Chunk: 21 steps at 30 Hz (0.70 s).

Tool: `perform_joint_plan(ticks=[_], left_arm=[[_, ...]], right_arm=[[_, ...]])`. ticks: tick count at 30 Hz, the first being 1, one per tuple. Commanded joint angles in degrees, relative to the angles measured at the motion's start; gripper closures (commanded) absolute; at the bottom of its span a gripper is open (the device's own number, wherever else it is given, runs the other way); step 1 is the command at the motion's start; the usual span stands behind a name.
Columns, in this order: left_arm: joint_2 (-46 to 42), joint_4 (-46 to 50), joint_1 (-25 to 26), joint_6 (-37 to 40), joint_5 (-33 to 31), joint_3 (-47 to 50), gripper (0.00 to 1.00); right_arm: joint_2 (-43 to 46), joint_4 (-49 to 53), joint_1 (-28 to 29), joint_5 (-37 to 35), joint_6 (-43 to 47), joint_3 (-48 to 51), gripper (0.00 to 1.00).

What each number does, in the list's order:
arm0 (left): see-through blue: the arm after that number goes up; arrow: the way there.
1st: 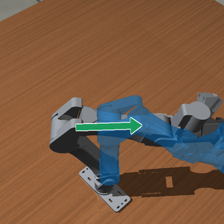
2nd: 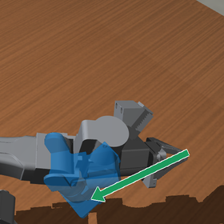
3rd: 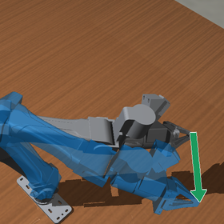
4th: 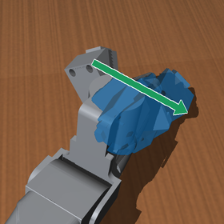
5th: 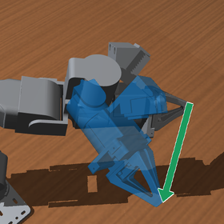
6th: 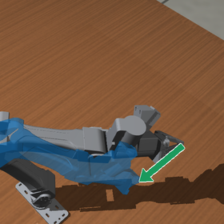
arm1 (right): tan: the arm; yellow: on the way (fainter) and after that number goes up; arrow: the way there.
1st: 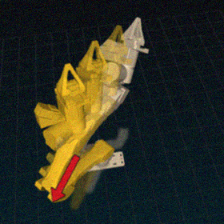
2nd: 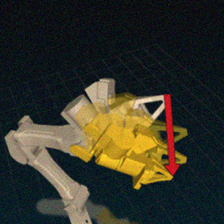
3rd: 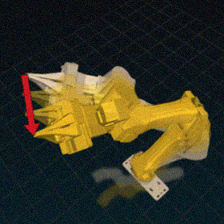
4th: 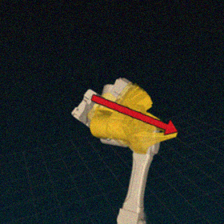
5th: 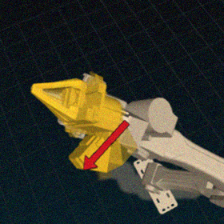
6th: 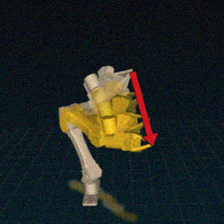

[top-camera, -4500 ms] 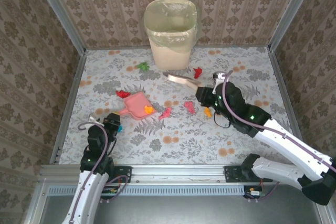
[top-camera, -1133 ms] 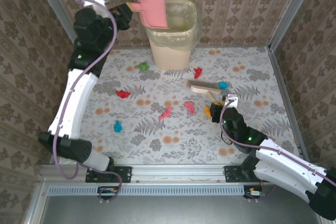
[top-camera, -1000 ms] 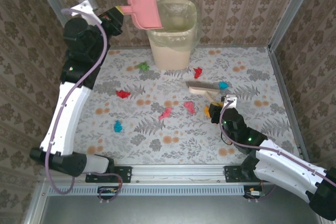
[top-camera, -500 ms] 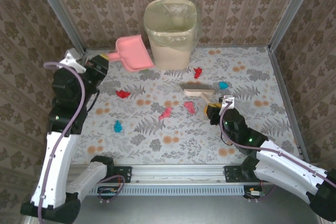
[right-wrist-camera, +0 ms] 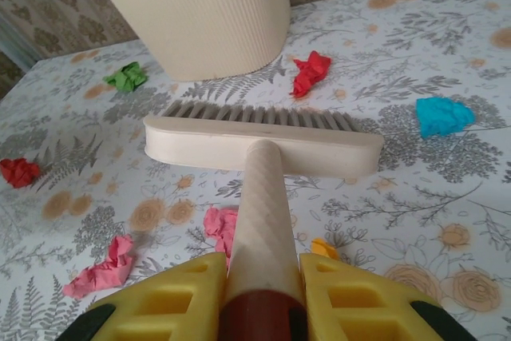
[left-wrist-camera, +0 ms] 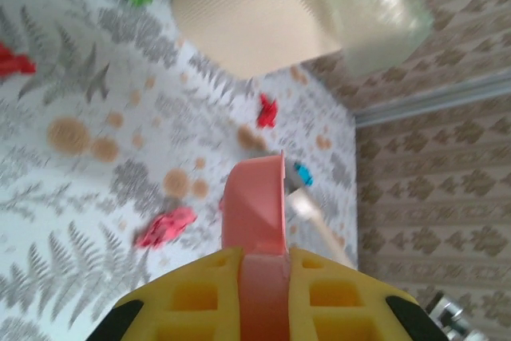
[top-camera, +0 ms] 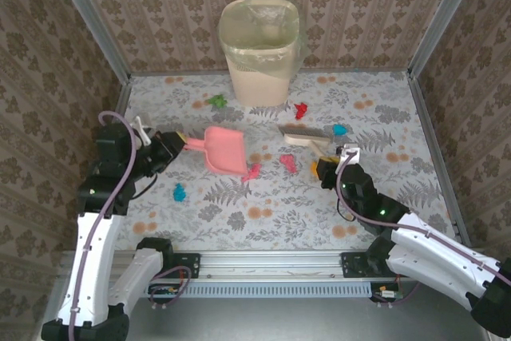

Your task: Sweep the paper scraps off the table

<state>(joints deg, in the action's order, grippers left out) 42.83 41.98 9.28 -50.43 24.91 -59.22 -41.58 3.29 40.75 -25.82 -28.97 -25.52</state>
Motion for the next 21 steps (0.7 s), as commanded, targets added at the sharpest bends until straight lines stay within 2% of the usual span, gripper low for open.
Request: perform_joint_plan(ticks=[1,6,13,16,21], left_arm=[[-3.7,4.7,-0.5,4.4,2.7,3.0,1.0],[-7.2,2.2,-0.6,2.6,1.2,11.4,1.0],[-13.1,-4.0,-0.6,-2.1,-0.8,23.4,1.0],[-16.2,-7.0,-0.6,-5.0,-1.6,28.2,1.0],[-19.5,-6.3,-0.6,-5.5,-5.5,31.3,1.0]], right_arm=[[0.8,5.6,-0.1,-3.8,-2.7,-6.4,1.0],[-3.6,21.1,-0.1,-3.5,-5.6,-18.6,1.0],[-15.2,39.7,-0.1,4.2,-13.4,-38.2,1.0],[-20.6,43.1,0.0,8.5,-16.9,-43.7,1.0],[-27.3,41.9,0.4,14.7,-18.7,-47.8,1.0]])
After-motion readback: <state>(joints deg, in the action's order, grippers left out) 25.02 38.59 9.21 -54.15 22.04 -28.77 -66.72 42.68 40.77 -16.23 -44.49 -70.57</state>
